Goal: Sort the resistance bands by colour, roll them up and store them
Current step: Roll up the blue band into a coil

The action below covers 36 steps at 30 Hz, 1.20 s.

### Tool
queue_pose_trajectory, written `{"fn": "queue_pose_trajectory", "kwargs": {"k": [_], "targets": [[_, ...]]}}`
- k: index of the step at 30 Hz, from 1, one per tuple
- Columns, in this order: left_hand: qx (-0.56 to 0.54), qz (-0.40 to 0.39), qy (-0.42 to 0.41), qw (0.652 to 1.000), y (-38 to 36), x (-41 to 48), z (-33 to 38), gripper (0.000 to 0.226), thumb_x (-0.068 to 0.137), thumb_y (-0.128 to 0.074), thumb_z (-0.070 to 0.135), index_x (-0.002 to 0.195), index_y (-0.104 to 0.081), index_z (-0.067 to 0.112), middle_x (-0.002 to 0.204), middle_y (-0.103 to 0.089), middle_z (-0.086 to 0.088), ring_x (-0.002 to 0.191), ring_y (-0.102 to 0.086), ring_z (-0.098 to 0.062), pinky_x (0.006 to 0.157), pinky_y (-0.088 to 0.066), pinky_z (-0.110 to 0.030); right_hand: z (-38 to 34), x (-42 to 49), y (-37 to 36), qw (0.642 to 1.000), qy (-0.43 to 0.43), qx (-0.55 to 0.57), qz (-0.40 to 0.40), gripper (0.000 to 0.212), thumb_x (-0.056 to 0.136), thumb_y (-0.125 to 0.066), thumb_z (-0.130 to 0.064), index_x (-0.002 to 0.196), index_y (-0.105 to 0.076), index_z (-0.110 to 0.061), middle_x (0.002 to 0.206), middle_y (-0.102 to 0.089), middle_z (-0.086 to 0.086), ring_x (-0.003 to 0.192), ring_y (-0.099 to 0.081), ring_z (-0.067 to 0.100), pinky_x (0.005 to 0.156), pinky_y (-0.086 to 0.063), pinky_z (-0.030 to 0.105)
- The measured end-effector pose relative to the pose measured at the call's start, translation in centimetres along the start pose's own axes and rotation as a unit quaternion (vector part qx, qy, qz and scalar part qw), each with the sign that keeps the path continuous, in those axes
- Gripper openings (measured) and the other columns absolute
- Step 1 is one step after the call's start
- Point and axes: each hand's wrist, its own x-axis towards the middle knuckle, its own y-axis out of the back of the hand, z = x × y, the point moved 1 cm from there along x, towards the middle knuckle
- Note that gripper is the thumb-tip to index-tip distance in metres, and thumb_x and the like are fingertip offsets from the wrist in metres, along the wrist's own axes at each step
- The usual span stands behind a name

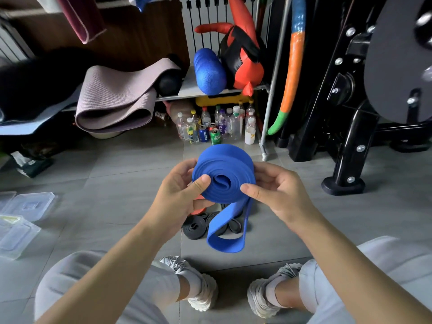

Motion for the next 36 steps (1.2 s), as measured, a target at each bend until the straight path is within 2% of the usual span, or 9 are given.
{"fn": "queue_pose_trajectory", "kwargs": {"k": [3,9,15,20,25,29,32,34,36], "targets": [[0.239,0.017,-0.066,0.969,1.1,0.6,1.2,0.050,0.076,-0.073,0.013,0.113,-0.049,0.034,0.114,-0.058,0.012,0.103,-0.060,-0.012,0.077,-0.053,-0.025,0.1,0.3,0.2,0.999,-0.005,-0.047,-0.007,0.039,0.073,-0.072,0.008,0.096,-0.066,-0.023,0.087,-0.074,-0.007,0.083,-0.070,0.011,0.074,-0.054,0.021],[0.653,-0.066,-0.172,0.735,-0.2,1.4,3.2,0.069,0.075,-0.073,0.036,0.136,-0.040,0.037,0.126,-0.050,0.009,0.114,-0.049,-0.014,0.090,-0.041,-0.029,0.2,1.2,-0.5,0.989,-0.021,-0.141,-0.040,0.043,0.067,-0.080,-0.003,0.096,-0.064,-0.030,0.093,-0.073,-0.008,0.086,-0.070,0.009,0.081,-0.054,0.025],[0.542,-0.025,-0.174,0.822,0.1,2.2,3.1,0.052,0.072,-0.075,0.023,0.119,-0.056,0.033,0.109,-0.059,0.013,0.096,-0.052,-0.010,0.085,-0.042,-0.025,-1.0,1.9,0.6,0.989,-0.048,-0.130,-0.055,0.048,0.055,-0.080,-0.024,0.099,-0.062,-0.028,0.099,-0.070,-0.007,0.090,-0.068,0.007,0.085,-0.052,0.022],[0.329,0.049,-0.147,0.932,0.7,2.5,3.1,0.054,0.068,-0.079,0.004,0.100,-0.056,0.041,0.100,-0.062,0.019,0.088,-0.062,-0.003,0.079,-0.048,-0.017,-0.2,1.9,1.9,0.990,-0.077,-0.101,-0.068,0.051,0.060,-0.077,-0.006,0.108,-0.063,-0.017,0.094,-0.071,-0.010,0.085,-0.069,0.006,0.079,-0.053,0.018],[0.149,0.083,-0.111,0.979,-0.1,2.3,2.4,0.045,0.071,-0.075,0.005,0.102,-0.058,0.033,0.101,-0.067,0.004,0.086,-0.066,-0.013,0.070,-0.058,-0.035,-0.1,2.0,1.4,0.999,-0.044,-0.021,-0.018,0.049,0.057,-0.073,-0.013,0.102,-0.061,-0.028,0.087,-0.074,-0.008,0.085,-0.069,0.009,0.073,-0.053,0.021],[0.040,0.102,-0.049,0.993,-0.7,2.0,0.3,0.048,0.066,-0.083,0.021,0.107,-0.058,0.026,0.106,-0.067,-0.009,0.094,-0.066,-0.033,0.072,-0.055,-0.053,-0.3,2.1,1.0,1.000,-0.012,-0.022,0.019,0.037,0.068,-0.073,-0.007,0.099,-0.062,-0.024,0.086,-0.074,-0.005,0.083,-0.070,0.011,0.074,-0.052,0.020],[0.046,0.091,-0.001,0.995,-0.7,2.3,-0.7,0.049,0.071,-0.079,0.024,0.112,-0.053,0.021,0.111,-0.065,-0.011,0.096,-0.066,-0.029,0.074,-0.057,-0.049,-0.2,1.9,1.1,0.997,-0.004,-0.062,0.038,0.034,0.074,-0.072,0.002,0.097,-0.063,-0.022,0.086,-0.075,-0.003,0.080,-0.070,0.014,0.071,-0.052,0.019],[0.174,0.078,-0.011,0.982,-0.5,2.6,-0.2,0.045,0.075,-0.076,0.020,0.111,-0.050,0.022,0.115,-0.061,-0.003,0.097,-0.063,-0.019,0.070,-0.059,-0.034,-0.1,1.9,1.4,0.997,-0.011,-0.071,0.040,0.034,0.075,-0.072,0.003,0.095,-0.064,-0.023,0.085,-0.075,-0.004,0.078,-0.070,0.012,0.069,-0.053,0.019],[0.389,0.064,-0.090,0.915,0.1,2.9,0.6,0.061,0.074,-0.077,0.025,0.125,-0.044,0.028,0.126,-0.050,0.009,0.111,-0.051,-0.011,0.082,-0.053,-0.028,0.0,1.8,1.8,0.996,-0.019,-0.085,0.024,0.035,0.073,-0.073,0.005,0.097,-0.064,-0.020,0.083,-0.074,-0.008,0.078,-0.070,0.010,0.069,-0.053,0.018]]}}
